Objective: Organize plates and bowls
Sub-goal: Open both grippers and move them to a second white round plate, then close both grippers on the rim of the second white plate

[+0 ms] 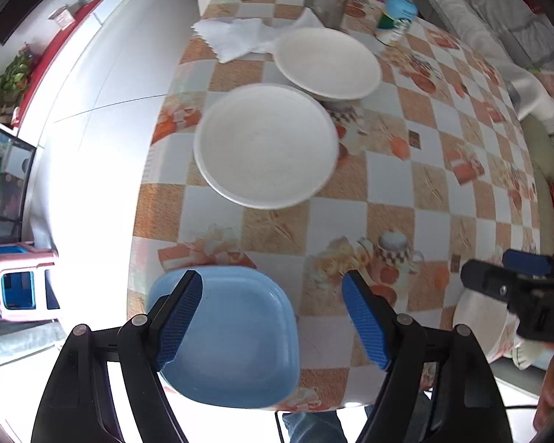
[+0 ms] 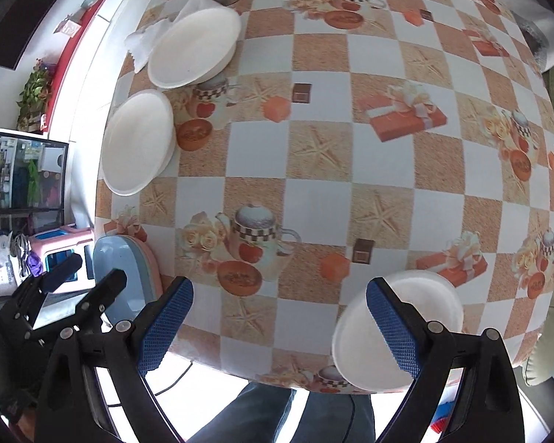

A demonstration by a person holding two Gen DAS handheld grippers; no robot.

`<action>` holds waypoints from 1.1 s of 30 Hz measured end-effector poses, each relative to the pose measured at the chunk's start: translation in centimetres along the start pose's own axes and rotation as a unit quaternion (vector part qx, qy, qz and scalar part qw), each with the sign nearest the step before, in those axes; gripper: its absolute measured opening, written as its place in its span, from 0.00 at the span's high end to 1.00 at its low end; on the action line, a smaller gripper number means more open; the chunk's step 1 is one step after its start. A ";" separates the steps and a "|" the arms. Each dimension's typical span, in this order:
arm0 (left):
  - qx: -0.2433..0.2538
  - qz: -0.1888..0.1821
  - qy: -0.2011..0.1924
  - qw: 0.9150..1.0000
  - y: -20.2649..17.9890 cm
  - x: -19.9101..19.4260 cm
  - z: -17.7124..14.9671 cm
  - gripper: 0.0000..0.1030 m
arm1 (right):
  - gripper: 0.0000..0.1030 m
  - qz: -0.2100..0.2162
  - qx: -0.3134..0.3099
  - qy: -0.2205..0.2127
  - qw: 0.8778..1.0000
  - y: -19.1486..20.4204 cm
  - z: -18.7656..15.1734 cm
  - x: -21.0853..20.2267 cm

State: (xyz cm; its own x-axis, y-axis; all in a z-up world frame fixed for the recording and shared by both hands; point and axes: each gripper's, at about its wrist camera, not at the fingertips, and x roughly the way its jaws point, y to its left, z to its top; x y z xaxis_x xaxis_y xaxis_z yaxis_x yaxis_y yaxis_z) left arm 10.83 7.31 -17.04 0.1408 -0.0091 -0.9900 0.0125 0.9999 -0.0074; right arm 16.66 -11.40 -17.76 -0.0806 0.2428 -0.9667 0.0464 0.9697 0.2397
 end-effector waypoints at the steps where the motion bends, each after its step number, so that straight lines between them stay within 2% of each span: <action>1: -0.010 0.005 -0.003 1.000 0.7 0.1 0.7 0.21 | 0.07 0.001 -0.006 0.003 1.000 0.9 0.6 0.4; 10: -0.075 0.050 -0.003 0.996 4.9 3.1 6.6 0.21 | 0.07 -0.001 -0.019 0.016 1.000 5.7 6.3 4.3; 19: -0.080 0.073 0.017 0.994 6.3 7.4 10.1 0.21 | 0.07 -0.016 -0.016 0.027 0.999 7.5 10.6 8.6; 25: -0.081 0.076 0.026 0.993 6.7 9.5 11.0 0.24 | 0.07 -0.017 -0.021 0.029 0.999 8.2 11.9 10.6; 26: -0.083 0.072 0.030 0.994 6.8 9.7 11.1 0.32 | 0.10 -0.016 -0.022 0.027 0.999 8.4 12.1 10.7; 27: -0.086 0.060 0.035 0.994 6.9 10.0 11.2 0.40 | 0.21 -0.010 -0.024 0.026 0.999 8.5 12.1 10.8; 28: -0.090 0.045 0.039 0.994 6.9 10.2 11.2 0.44 | 0.37 -0.004 -0.027 0.029 0.999 8.7 12.2 11.0; 29: -0.092 0.032 0.042 0.994 6.8 10.4 11.2 0.53 | 0.42 0.003 -0.027 0.033 0.999 8.8 12.2 11.2; 30: -0.090 0.022 0.044 0.995 6.6 10.5 11.2 0.63 | 0.52 0.016 -0.024 0.039 0.999 8.7 12.2 11.4; 31: -0.085 0.017 0.045 0.995 6.2 10.6 11.2 0.68 | 0.62 0.032 -0.018 0.042 0.998 8.6 12.2 11.6; 32: -0.076 0.016 0.046 0.996 5.7 10.6 11.2 0.73 | 0.66 0.048 -0.012 0.046 0.998 8.4 12.1 11.8; 33: -0.067 0.021 0.045 0.997 5.2 10.6 11.2 0.73 | 0.70 0.059 -0.007 0.048 0.997 8.3 12.2 11.8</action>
State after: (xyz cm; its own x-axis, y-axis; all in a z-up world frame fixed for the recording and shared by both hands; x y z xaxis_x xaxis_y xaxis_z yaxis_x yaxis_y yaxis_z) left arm 23.45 12.28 -25.95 0.0483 0.0278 -0.9984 -0.1239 0.9921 0.0216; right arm 28.19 -0.81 -28.27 -0.1714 0.3559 -0.9187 0.0470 0.9344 0.3532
